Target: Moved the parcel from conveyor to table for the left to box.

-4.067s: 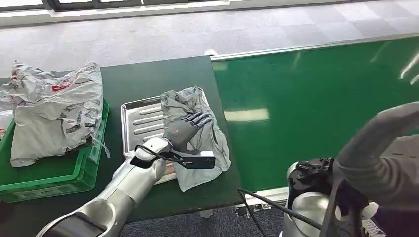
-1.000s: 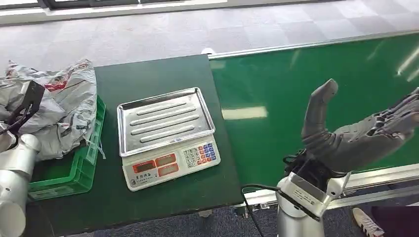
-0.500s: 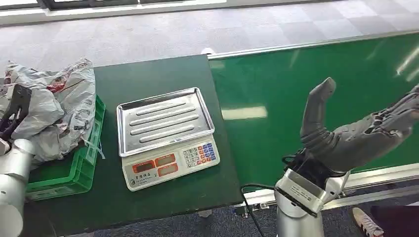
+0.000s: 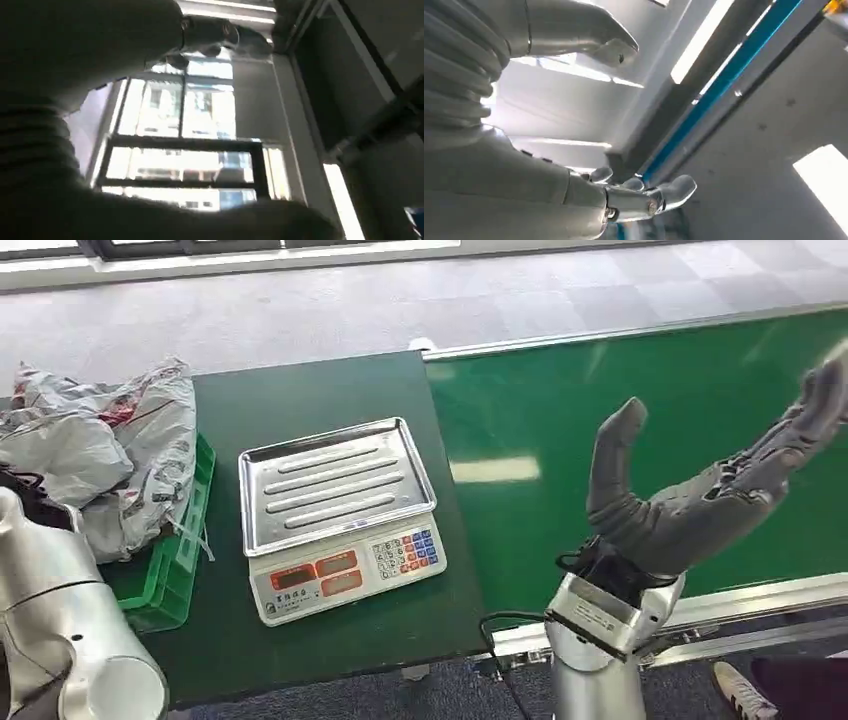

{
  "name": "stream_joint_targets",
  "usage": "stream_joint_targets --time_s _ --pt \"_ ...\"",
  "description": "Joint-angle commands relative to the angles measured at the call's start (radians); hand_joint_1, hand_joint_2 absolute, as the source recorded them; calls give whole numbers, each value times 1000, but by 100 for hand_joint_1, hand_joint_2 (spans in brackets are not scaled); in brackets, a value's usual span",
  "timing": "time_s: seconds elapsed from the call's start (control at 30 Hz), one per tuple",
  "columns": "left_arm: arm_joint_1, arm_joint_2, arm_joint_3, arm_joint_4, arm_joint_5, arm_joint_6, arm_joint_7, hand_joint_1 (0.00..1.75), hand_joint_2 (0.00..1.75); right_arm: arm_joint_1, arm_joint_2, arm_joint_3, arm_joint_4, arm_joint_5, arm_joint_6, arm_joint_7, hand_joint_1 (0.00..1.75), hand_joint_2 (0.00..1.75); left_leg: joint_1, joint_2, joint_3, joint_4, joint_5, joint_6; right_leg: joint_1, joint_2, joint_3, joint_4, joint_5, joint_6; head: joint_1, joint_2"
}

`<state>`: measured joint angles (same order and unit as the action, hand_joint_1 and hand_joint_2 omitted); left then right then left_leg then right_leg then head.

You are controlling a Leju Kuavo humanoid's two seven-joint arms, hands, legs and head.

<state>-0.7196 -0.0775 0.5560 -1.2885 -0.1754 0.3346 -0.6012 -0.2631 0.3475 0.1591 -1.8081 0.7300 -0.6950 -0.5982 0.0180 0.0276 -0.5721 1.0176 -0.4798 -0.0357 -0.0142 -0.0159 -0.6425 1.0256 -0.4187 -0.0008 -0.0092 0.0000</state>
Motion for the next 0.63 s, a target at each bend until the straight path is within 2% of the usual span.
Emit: stream_joint_targets --time_s 0.03,0.07,0.1,0.13,0.2,0.37,0.43,0.5,0.57,0.6,0.63 --pt "268 -57 -416 -519 188 -122 15 0 175 34 2 53 219 -182 -3 -93 0 175 1 -3 3 -3 0 2 1 0 4 -4 0 0 1 0" --pt "324 -31 -488 -545 204 -219 34 0 175 43 2 103 220 -228 -3 -100 0 175 1 -3 2 -1 0 1 1 1 2 -2 0 0 0 0" --pt "340 -41 -502 -549 199 -218 29 0 175 50 2 105 214 -227 -3 -100 0 175 0 -3 2 -2 0 1 0 1 3 -2 -1 1 1 0" --pt "394 -31 -581 -541 156 -313 20 0 175 55 -61 195 203 -283 -3 -90 0 175 0 -4 4 -5 0 2 0 1 5 -5 -1 1 1 0" --pt "447 -18 -659 -517 115 -432 -21 0 175 58 -108 251 194 -219 25 -26 0 175 0 -4 6 -6 0 2 0 1 6 -6 -1 1 0 0" --pt "491 -38 -702 -492 121 -555 -76 0 175 69 -123 269 195 -231 48 -9 0 175 0 -5 2 -3 -1 2 0 0 4 -3 -3 3 1 0" --pt "512 -60 -720 -475 123 -648 -93 0 175 97 -132 260 148 -315 120 -33 0 175 0 -4 3 -3 -1 2 0 0 4 -3 -3 2 1 0" --pt "531 -92 -760 -452 143 -716 -97 0 175 155 -142 243 62 -415 251 -74 0 175 0 -8 3 -4 -1 3 0 -2 5 -4 -3 3 1 0" --pt "541 -101 -797 -420 86 -663 -97 0 175 200 -152 231 9 -475 343 -100 0 175 0 -11 4 -4 -1 3 0 -5 7 -5 -4 3 1 0" --pt "542 -93 -832 -397 11 -548 -97 0 175 215 -168 233 -18 -534 401 -100 0 175 0 -12 2 -3 -1 3 0 -7 6 -4 -4 3 1 0" --pt "544 -98 -836 -361 28 -528 -97 0 175 219 -172 231 -26 -576 422 -100 0 175 0 -12 3 -4 -1 3 0 -7 6 -5 -4 3 1 0"
